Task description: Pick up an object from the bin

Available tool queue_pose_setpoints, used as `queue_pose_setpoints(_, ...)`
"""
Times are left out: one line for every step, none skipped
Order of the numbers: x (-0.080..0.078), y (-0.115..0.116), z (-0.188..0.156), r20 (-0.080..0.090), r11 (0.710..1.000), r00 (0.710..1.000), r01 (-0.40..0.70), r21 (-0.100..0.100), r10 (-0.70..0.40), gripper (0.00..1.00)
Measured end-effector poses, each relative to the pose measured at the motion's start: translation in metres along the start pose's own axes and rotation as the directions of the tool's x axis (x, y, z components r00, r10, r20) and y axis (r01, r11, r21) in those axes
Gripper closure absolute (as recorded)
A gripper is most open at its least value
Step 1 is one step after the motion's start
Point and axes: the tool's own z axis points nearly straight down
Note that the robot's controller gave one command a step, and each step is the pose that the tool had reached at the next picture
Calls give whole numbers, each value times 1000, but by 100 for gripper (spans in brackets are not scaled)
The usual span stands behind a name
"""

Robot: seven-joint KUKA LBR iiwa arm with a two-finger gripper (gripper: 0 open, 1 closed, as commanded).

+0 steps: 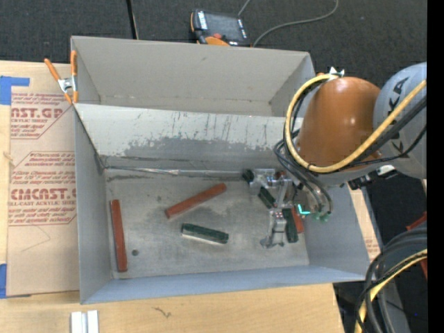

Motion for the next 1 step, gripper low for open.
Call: queue_pose_setpoints(15, 61, 134, 3, 985, 985, -174, -2, 174, 0)
